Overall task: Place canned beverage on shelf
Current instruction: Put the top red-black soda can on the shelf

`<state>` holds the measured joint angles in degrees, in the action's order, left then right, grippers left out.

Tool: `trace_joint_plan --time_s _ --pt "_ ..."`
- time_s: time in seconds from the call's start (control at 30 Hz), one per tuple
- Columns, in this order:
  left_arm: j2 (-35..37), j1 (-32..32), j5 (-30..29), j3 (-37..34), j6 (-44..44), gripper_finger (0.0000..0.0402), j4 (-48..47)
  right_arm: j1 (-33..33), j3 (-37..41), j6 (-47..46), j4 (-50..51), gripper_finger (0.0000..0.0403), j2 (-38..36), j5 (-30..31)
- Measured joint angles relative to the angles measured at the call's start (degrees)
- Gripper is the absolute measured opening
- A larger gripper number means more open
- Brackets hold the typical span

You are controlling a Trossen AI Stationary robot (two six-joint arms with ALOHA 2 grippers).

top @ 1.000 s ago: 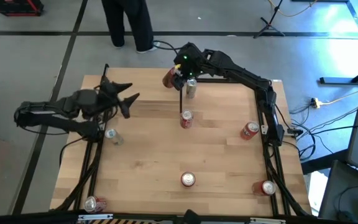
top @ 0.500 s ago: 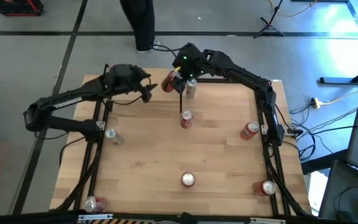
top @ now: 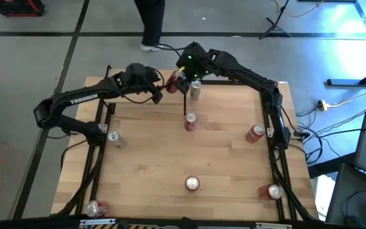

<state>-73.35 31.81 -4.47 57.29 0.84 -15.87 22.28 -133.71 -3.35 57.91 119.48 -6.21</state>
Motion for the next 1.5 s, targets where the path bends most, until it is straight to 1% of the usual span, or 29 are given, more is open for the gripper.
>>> trace_joint_plan --time_s 0.43,0.63,0.73,0.87,0.97,1.13,1.33,1.5 --pt "-0.3 0.0 1.9 -0.1 -0.2 0.0209 1.5 0.0 0.0 0.8 -5.6 0.0267 0.9 -0.8" --pt "0.1 0.0 0.6 -0.1 -2.7 0.0209 1.0 -0.1 0.0 2.3 -7.2 0.0267 1.4 0.8" --pt "3.0 -0.2 -1.3 -0.1 -2.7 0.0209 0.7 -0.1 0.0 3.5 -7.3 0.0267 1.5 3.2" --pt "8.3 -0.2 -1.7 0.0 -2.4 0.0209 -1.1 0.1 0.0 3.6 -6.5 0.0267 1.6 5.8" --pt "12.4 -0.7 -2.0 0.0 -2.4 0.0209 -1.3 0.4 0.4 3.6 -6.6 0.0267 1.7 8.9" --pt "17.6 -0.9 -2.5 0.0 0.1 0.0209 -2.0 0.9 0.6 0.8 -5.7 0.0267 3.5 11.2" --pt "20.5 -0.9 -2.7 0.0 2.1 0.0209 -2.2 1.0 0.6 -2.3 -5.9 0.0267 5.8 11.7" --pt "20.7 -0.9 -2.7 0.0 2.1 0.0209 -2.7 1.0 0.5 -2.3 -6.1 0.0267 6.0 11.7"
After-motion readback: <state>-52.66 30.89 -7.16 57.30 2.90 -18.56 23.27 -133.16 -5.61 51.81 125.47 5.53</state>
